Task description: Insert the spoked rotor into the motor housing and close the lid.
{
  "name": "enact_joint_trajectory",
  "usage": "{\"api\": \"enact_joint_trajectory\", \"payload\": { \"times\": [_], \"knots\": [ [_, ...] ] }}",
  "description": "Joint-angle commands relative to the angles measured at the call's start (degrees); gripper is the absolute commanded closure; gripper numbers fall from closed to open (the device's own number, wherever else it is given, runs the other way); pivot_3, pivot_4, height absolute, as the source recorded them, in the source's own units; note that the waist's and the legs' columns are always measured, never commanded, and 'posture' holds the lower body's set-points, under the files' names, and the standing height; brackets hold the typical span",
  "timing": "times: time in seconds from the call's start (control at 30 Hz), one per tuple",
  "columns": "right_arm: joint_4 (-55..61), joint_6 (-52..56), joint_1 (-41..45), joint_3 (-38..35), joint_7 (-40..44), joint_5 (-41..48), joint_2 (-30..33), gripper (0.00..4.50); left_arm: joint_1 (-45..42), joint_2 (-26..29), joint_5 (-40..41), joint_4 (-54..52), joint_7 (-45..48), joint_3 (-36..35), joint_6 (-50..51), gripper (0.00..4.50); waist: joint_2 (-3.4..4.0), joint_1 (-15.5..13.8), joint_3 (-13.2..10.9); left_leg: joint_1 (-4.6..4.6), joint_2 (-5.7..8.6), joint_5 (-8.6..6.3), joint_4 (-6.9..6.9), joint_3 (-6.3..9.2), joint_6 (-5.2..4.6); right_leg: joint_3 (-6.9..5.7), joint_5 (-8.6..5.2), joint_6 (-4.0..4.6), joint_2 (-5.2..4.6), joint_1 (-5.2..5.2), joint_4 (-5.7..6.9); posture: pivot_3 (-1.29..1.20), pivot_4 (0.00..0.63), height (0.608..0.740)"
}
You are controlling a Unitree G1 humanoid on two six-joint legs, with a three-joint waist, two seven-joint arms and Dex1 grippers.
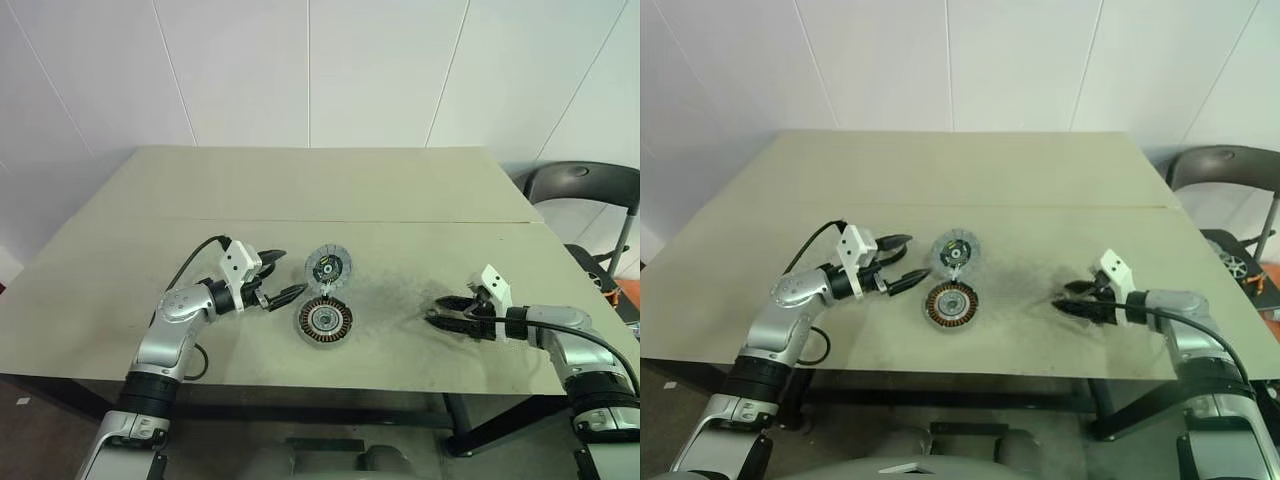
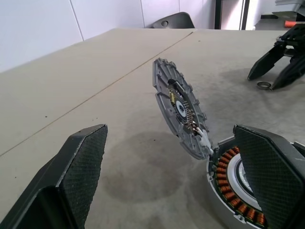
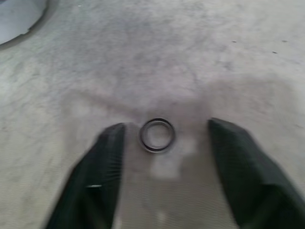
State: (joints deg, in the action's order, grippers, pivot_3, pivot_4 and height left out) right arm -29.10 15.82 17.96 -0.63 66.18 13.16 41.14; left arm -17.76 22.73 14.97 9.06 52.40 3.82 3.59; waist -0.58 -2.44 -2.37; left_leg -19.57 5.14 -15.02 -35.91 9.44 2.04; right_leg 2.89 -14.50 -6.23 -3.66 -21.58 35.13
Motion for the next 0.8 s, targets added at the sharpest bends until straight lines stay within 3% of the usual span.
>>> {"api": "enact_joint_trajectory", "payload": {
  "times": [0.03, 0.13, 0.47, 0.63, 0.8],
  "knots": [
    [-1.92, 1.54, -1.09, 1.84, 0.44, -1.84, 0.29, 3.02, -0.53, 0.50, 0.04, -0.75, 0.23, -0.31, -0.69, 0.00, 0.00, 0.08, 0.00, -0.02, 0.00, -0.02, 0.04, 0.01, -0.02, 0.00, -0.02, 0.00, 0.00, -0.04, 0.00, 0.00, 0.000, 0.740],
    [-2.44, 1.09, -0.54, 2.18, 0.30, -2.34, 0.15, 3.86, -0.50, 0.55, 0.05, -0.69, 0.19, -0.38, -0.75, 0.00, 0.00, 0.14, 0.00, -0.03, -0.01, -0.07, 0.05, 0.01, -0.04, 0.04, -0.02, -0.01, 0.00, -0.08, 0.00, 0.00, 0.000, 0.740],
    [-1.94, 0.62, -0.47, 1.94, 0.79, -2.02, -0.19, 3.86, 0.12, 0.66, 0.31, -2.29, -0.22, -0.32, 0.00, 0.00, 0.01, 0.12, -0.01, 0.03, -0.01, -0.09, -0.06, 0.00, -0.02, 0.04, -0.07, -0.04, 0.00, 0.05, -0.02, 0.00, 0.000, 0.740],
    [7.13, 5.10, 2.13, 0.30, -0.06, 1.59, -1.86, 3.86, -0.13, 0.83, 0.50, -2.35, -0.02, -0.36, 0.31, 0.00, 0.25, 0.38, -0.18, -0.09, -0.02, -0.08, -0.05, -0.01, -0.03, 0.07, -0.07, -0.03, 0.02, -0.14, 0.02, 0.00, 0.000, 0.740],
    [18.16, 9.78, 6.08, 3.31, -1.38, 2.10, -3.94, 3.86, -0.20, 0.84, 0.41, -1.66, 0.18, -0.53, -0.19, 0.00, 0.38, 0.41, -0.21, -0.96, -0.03, -0.04, -0.15, -0.07, -0.02, 0.18, 0.27, -0.01, 0.05, -1.21, 0.39, 0.00, 0.000, 0.740]
  ]
}}
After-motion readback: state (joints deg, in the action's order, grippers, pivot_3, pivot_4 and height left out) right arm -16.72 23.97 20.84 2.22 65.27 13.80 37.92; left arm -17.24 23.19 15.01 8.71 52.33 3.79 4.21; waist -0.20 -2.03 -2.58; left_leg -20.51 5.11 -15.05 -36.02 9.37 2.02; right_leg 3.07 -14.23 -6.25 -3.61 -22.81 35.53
